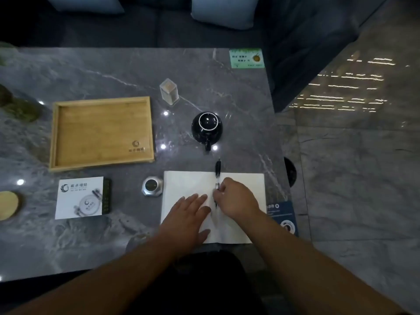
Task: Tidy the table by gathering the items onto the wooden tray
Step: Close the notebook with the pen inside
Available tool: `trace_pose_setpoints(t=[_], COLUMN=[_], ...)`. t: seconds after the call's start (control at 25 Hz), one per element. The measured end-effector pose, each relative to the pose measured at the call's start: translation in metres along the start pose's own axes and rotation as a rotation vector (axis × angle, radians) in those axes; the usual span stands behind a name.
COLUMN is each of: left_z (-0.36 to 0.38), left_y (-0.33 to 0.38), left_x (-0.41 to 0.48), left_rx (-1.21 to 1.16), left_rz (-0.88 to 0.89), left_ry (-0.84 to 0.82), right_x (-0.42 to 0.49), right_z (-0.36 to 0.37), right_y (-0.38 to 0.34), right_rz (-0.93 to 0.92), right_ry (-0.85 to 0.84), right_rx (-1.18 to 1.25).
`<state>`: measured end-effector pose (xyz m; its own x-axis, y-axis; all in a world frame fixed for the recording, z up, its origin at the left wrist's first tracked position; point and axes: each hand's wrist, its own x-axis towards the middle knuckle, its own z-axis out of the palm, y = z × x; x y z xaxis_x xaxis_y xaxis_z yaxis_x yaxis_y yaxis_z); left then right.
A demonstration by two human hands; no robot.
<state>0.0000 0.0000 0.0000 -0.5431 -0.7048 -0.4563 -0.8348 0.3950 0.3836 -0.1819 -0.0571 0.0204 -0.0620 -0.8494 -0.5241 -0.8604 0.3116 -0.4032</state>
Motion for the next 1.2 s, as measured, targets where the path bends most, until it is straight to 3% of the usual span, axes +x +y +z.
trace_pose_setpoints(t=[0.16, 0.56, 0.8, 1.2], left_z=[0.009, 0.007, 0.015, 0.030], left_y=[0.006, 0.025, 0.038, 0.041], left_x=[0.004, 0.014, 0.039, 0.055], left_rx=[0.028, 0.061, 0.154, 0.186], left_rz=[-0.048, -0.088, 0.001, -0.087], left_ry=[0.049, 0.104, 0.057, -0.015], right_x=[0.010, -0.025, -0.019, -0.013], right_z=[0.014, 0.025, 0.012, -0.013], right_y=[-0.007, 0.036, 0.066, 0.113], right_rz=[0.053, -0.003, -0.006, 0.037], right_ry=[0.078, -0.037, -0.014, 0.026], right_rx=[-0.139, -0.149, -0.154, -0.174])
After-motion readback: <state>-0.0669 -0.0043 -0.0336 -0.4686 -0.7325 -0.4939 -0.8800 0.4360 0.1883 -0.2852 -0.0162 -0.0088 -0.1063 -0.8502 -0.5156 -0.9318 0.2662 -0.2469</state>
